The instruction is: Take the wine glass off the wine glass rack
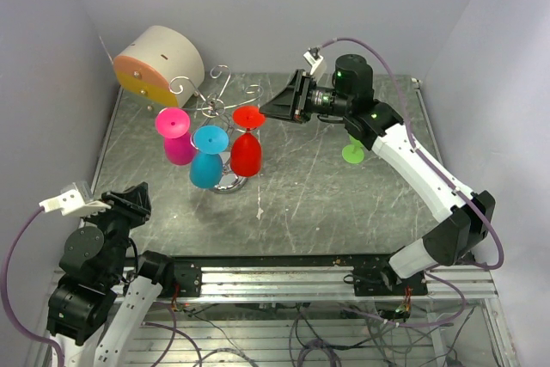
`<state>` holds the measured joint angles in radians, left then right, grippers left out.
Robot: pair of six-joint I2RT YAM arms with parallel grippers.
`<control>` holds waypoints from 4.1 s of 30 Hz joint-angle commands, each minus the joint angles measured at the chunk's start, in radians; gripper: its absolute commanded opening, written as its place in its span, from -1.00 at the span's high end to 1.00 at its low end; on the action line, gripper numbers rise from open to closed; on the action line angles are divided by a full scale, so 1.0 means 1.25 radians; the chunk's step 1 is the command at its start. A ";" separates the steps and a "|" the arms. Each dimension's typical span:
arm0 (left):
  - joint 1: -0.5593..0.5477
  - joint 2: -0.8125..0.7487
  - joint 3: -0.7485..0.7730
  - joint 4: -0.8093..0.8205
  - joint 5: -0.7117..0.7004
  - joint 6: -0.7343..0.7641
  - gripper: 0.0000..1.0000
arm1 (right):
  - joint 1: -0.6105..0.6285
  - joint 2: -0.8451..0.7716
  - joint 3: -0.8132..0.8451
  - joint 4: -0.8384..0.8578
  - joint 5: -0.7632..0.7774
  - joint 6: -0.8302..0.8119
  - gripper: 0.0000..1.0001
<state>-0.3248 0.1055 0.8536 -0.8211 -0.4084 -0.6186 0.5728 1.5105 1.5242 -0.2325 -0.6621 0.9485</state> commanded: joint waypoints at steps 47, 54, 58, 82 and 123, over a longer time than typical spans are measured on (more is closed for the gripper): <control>-0.008 -0.010 0.002 0.000 -0.027 -0.012 0.11 | 0.012 0.036 -0.059 0.137 -0.001 0.067 0.53; -0.008 -0.011 0.001 0.001 -0.028 -0.013 0.12 | 0.012 0.049 -0.057 0.139 -0.004 0.065 0.53; -0.008 -0.012 0.002 0.000 -0.029 -0.013 0.12 | 0.012 0.043 -0.064 0.158 -0.009 0.070 0.79; -0.008 -0.009 0.002 0.000 -0.029 -0.012 0.12 | 0.011 -0.057 -0.122 0.194 -0.013 0.142 1.00; -0.008 0.004 0.003 0.009 -0.015 -0.003 0.10 | -0.016 -0.178 -0.131 0.109 0.316 -0.024 1.00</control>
<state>-0.3248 0.1036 0.8536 -0.8284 -0.4232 -0.6289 0.5594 1.3670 1.3365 -0.0406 -0.3382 1.0153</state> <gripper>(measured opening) 0.445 0.013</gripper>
